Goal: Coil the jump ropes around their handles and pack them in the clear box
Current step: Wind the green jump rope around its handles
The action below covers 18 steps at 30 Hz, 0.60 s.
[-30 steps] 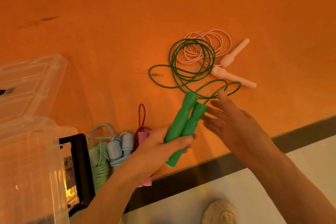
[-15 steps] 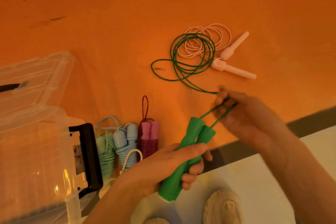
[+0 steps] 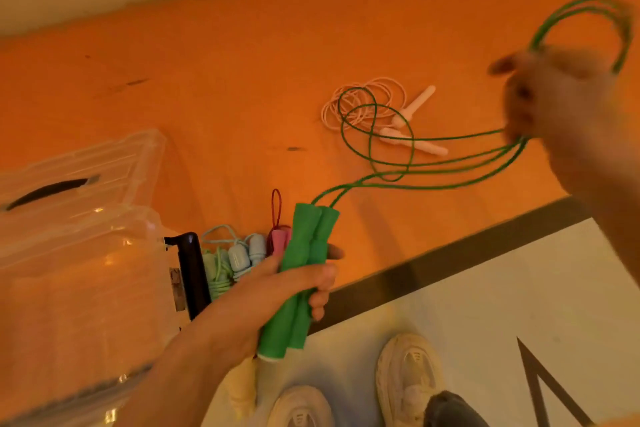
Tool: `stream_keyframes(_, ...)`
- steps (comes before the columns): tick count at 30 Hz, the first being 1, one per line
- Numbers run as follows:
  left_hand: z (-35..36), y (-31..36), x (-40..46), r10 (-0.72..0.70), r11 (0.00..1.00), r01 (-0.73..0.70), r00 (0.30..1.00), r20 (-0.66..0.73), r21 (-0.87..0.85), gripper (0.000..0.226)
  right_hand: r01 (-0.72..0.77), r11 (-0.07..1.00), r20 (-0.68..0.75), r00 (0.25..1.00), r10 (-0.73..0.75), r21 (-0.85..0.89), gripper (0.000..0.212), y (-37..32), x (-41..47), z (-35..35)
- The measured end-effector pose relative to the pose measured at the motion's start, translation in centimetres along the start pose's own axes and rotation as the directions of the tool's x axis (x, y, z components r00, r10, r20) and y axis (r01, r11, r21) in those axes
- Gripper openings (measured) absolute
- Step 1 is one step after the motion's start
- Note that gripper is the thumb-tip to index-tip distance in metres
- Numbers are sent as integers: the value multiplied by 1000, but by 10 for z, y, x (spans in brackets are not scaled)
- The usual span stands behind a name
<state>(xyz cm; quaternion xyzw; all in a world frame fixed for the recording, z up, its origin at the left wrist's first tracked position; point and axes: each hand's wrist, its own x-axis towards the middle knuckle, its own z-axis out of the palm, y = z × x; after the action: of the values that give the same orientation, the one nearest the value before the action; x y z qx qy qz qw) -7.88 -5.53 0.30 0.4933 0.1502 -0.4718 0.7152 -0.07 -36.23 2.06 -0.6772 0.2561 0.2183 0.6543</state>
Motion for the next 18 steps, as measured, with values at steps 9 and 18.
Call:
stream_keyframes(9, 19, -15, -58, -135, 982, 147, 985, -106, 118, 42, -133, 923, -1, 990, 143, -360, 22, 37, -92, 23)
stream_keyframes(18, 54, 19, -102, 31, 995, -37, 997, 64, 94, 35, 595, 651, -463, 461, -757, -472, 18, -60, -167, 4)
